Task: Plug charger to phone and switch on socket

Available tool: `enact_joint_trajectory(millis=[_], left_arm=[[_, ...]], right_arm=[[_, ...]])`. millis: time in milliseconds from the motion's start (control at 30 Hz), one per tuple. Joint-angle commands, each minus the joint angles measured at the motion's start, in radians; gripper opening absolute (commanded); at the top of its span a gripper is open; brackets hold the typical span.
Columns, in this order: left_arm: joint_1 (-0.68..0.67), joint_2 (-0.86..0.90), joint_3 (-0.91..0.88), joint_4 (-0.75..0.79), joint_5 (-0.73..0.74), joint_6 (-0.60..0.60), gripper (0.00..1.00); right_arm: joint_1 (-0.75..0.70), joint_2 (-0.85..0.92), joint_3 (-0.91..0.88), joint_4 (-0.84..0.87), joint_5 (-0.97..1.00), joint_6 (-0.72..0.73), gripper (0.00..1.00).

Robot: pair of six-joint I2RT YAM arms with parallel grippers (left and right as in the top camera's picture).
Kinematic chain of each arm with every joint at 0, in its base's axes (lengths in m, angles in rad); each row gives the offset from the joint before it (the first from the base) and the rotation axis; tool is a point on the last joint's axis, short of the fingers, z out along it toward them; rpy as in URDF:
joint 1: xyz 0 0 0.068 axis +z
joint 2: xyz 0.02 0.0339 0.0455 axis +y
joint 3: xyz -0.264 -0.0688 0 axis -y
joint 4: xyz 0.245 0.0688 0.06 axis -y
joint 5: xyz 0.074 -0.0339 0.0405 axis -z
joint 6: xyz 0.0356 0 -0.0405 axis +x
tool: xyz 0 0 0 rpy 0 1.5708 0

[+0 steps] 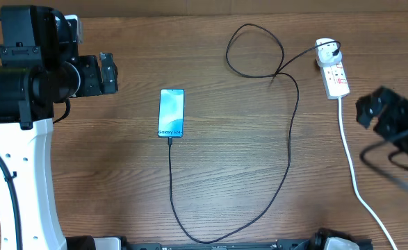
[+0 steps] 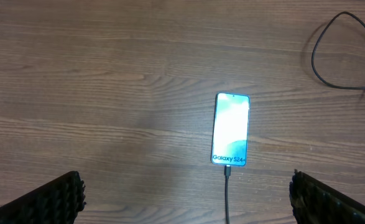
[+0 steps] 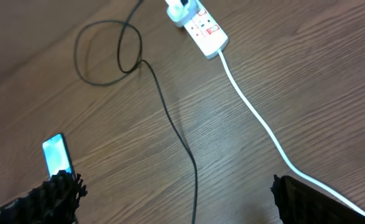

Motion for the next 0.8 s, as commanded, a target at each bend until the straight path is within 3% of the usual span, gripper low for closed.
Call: enact_joint_trajectory(millis=[0, 167, 300, 433, 600, 767], left_arm=[[0.002, 0.0, 0.003, 0.001, -0.009, -0.01, 1.0], [0.002, 0.0, 0.003, 0.001, -0.009, -0.01, 1.0], [0.002, 0.0, 0.003, 0.001, -0.009, -0.01, 1.0], [0.002, 0.0, 0.003, 0.001, -0.009, -0.01, 0.99], [0.002, 0.0, 0.003, 0.001, -0.009, -0.01, 1.0], [0.002, 0.0, 0.003, 0.001, -0.009, -0.01, 1.0]], right_arm=[[0.006, -0.055, 0.011, -0.017, 0.003, -0.011, 1.0], [0.006, -0.112, 0.01, -0.066, 0.017, -0.032, 1.0], [0.007, -0.204, 0.01, -0.066, -0.076, -0.179, 1.0], [0.031, -0.278, -0.002, -0.046, -0.097, -0.206, 1.0], [0.134, -0.403, -0.163, 0.222, -0.018, -0.206, 1.0], [0.204, -0.563, -0.472, 0.583, 0.039, -0.206, 1.0]])
